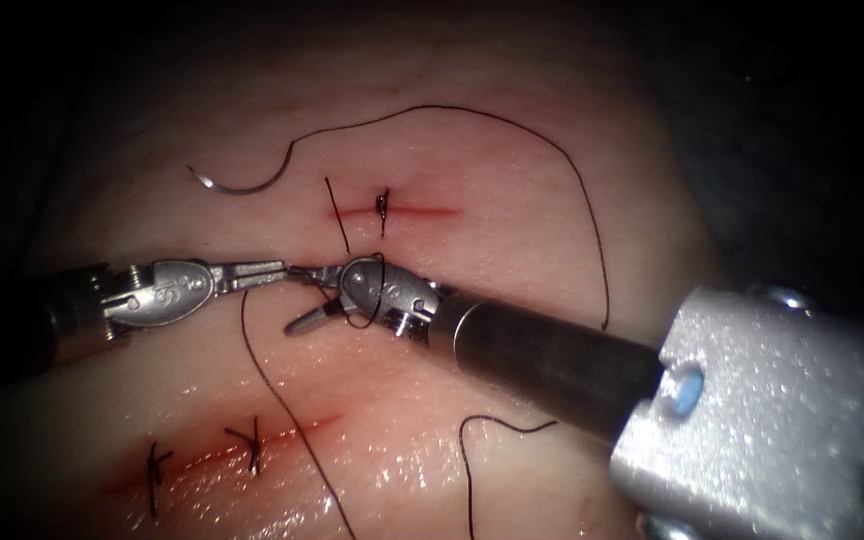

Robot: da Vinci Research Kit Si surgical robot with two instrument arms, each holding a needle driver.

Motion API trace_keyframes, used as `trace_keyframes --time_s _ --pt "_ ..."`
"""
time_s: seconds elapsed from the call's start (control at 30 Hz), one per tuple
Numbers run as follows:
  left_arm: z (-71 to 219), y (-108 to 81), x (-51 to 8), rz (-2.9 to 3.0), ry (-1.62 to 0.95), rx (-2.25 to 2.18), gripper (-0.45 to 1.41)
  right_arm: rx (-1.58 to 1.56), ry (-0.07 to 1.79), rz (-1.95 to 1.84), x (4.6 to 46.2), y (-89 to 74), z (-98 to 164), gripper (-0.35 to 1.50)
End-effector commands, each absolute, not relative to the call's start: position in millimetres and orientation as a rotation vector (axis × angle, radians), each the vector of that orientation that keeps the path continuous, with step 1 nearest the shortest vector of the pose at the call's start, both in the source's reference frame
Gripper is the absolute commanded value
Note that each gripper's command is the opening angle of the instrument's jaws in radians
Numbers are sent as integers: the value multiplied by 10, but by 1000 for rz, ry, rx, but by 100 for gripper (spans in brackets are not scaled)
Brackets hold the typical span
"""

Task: Wound Closure

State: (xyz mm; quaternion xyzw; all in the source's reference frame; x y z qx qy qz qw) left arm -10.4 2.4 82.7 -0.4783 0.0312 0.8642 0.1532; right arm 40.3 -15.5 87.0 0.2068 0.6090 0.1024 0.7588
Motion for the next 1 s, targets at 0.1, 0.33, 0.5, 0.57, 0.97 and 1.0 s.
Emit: trace_keyframes --time_s 0.1,0.33,0.5,0.57,0.97,1.0 --pt "841 32 -103 2483 93 -1365 -45 500 1347 194 404 -151 872 91" --pt "861 44 -95 2490 98 -1355 -45 572 1396 178 398 -150 870 88" --pt "880 48 -95 2493 110 -1355 -45 617 1469 206 391 -146 864 86" --pt "886 48 -95 2489 109 -1359 -45 654 1506 225 389 -147 862 86" --pt "918 50 -94 2465 92 -1386 -45 811 1755 375 377 -148 856 86" --pt "922 50 -94 2460 92 -1386 -45 794 1784 423 375 -145 854 86"
